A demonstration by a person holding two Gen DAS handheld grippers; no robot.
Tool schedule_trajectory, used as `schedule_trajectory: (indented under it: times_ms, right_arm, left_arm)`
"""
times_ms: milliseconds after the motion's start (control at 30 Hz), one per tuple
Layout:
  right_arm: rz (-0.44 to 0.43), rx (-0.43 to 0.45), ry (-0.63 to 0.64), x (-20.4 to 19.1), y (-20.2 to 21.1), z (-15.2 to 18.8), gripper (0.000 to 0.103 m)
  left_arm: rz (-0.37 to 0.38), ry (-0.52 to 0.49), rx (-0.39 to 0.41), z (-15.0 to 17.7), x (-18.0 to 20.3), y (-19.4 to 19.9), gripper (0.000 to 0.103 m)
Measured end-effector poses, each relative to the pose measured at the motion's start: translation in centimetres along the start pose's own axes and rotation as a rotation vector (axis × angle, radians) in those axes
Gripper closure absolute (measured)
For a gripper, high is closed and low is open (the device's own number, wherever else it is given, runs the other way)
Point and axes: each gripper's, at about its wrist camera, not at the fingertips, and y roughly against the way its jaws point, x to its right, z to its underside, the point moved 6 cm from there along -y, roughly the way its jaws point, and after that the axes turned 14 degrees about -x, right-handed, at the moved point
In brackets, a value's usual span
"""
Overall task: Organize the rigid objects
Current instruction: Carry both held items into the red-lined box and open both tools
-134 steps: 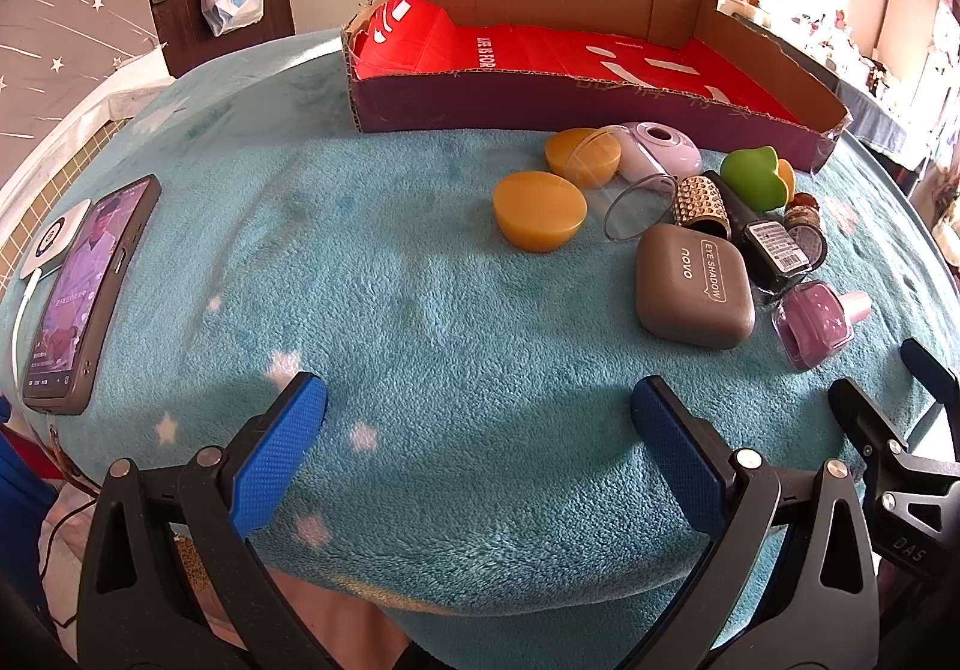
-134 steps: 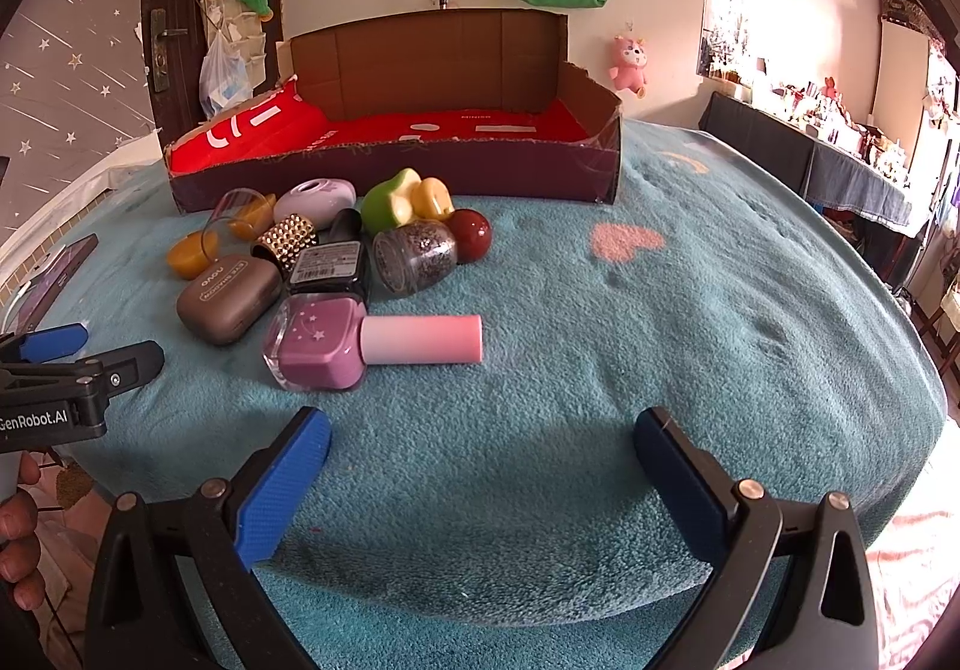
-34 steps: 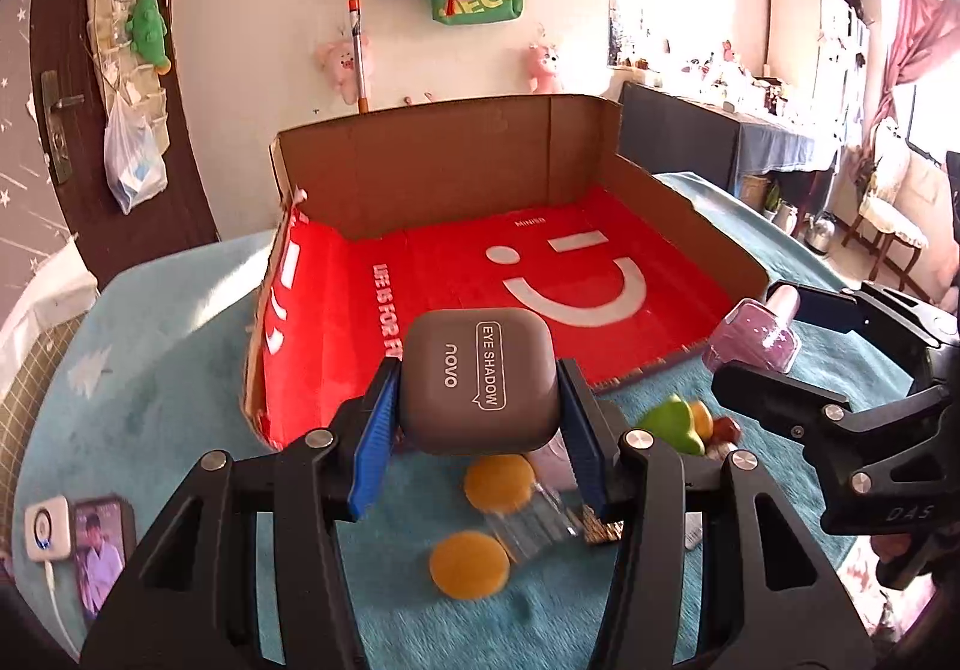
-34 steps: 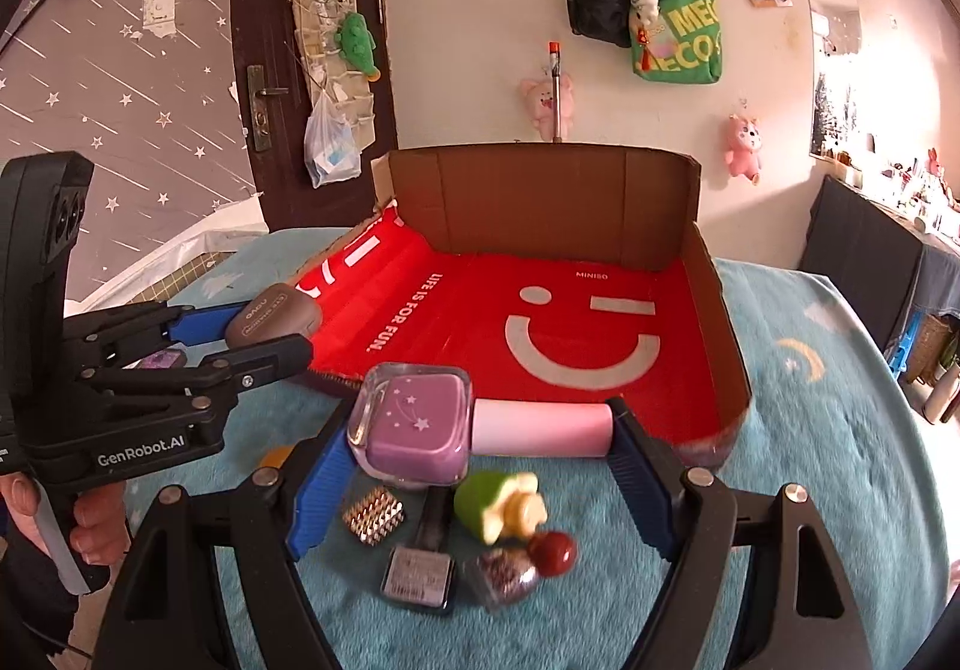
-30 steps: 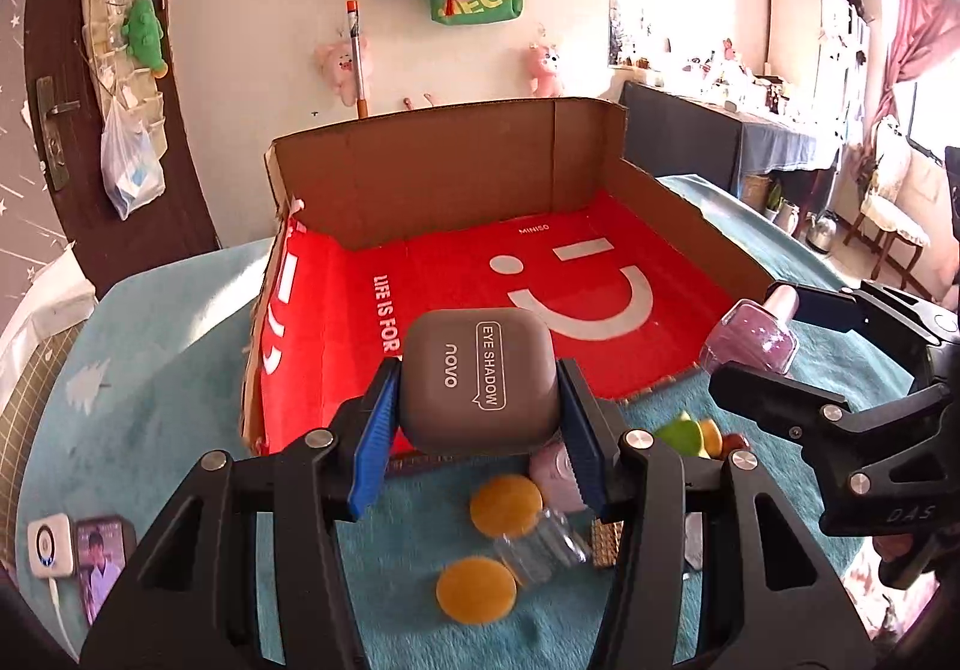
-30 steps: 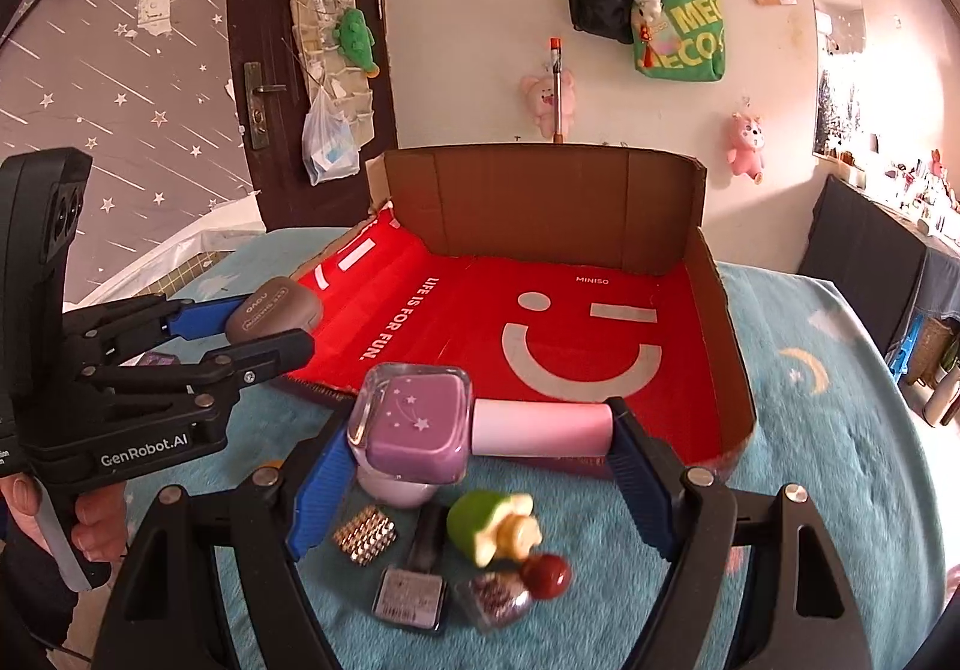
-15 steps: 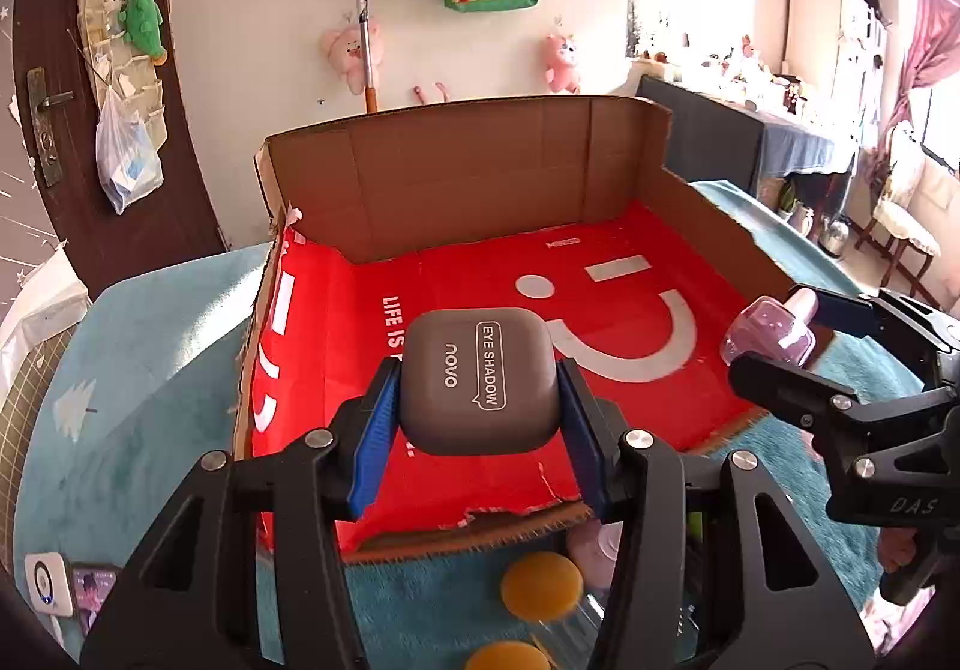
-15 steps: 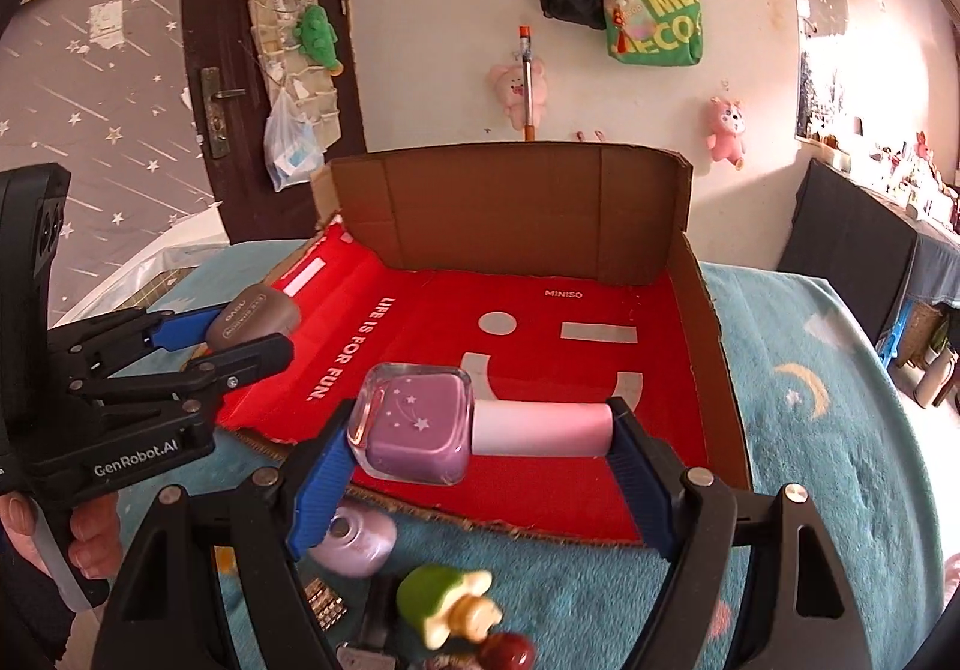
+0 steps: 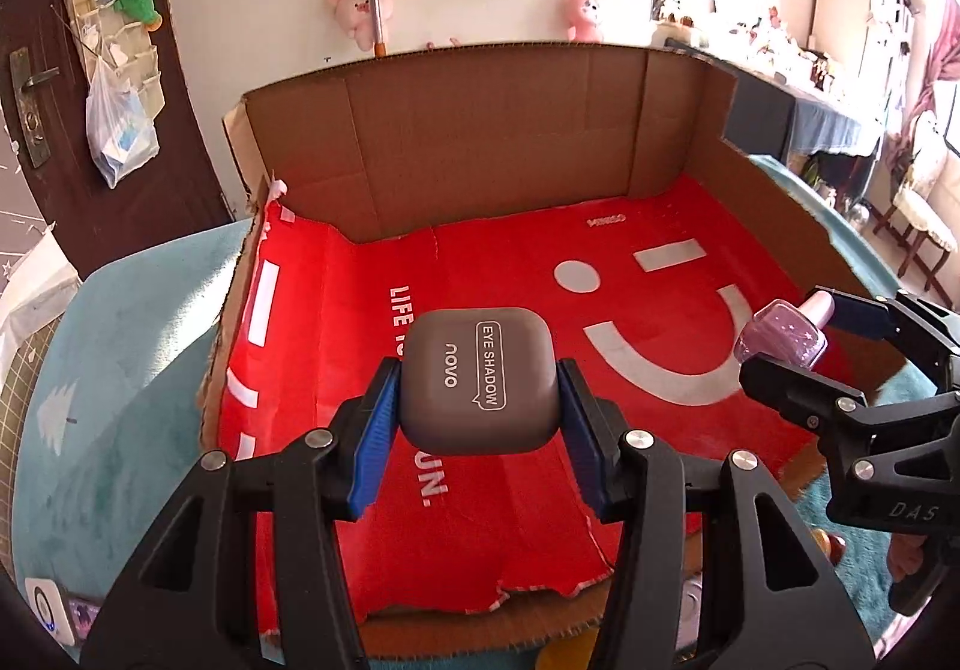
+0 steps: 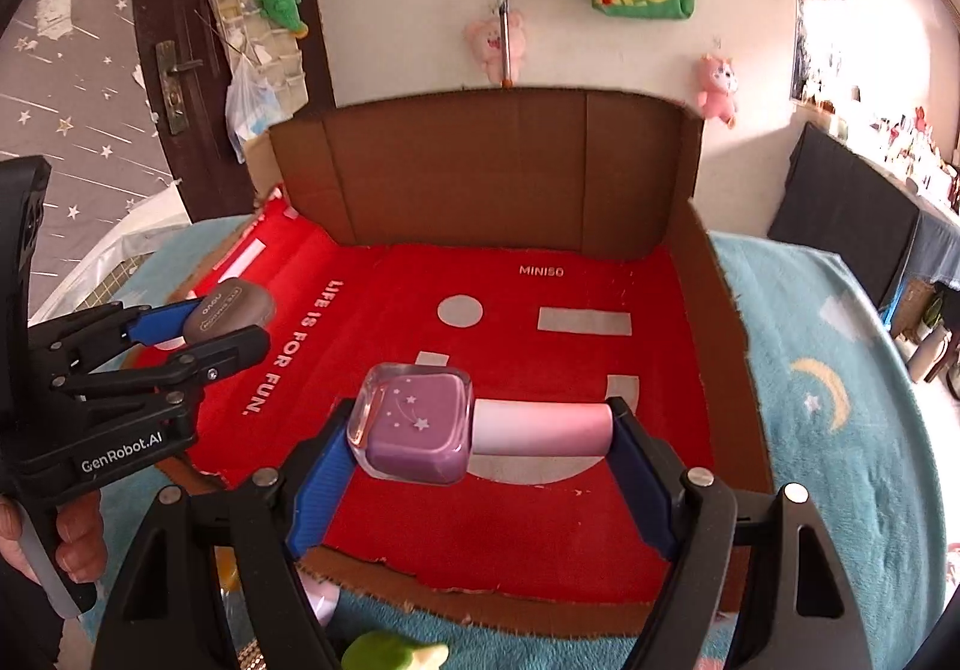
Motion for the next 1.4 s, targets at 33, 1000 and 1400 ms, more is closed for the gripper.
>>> schedule_trajectory:
  times_ms: [33,1000,1400]
  right_arm:
    - [-0.005,-0.012,-0.007,0.1,-0.5,-0.1,0.022]
    - [0.031,-0.205,-0.063,2.0,-6.4,0.4,0.022]
    - [0.057,-0.206,-0.047,1.9,-6.5,0.4,0.022]
  left_arm:
    - [-0.003,0.000,-0.009,0.0,0.0,-0.4,0.055]
    - [-0.007,0.024,-0.182,0.7,-1.0,-5.9,0.054]
    - [0.005,0.032,-0.188,0.6,-1.1,-6.1,0.053]
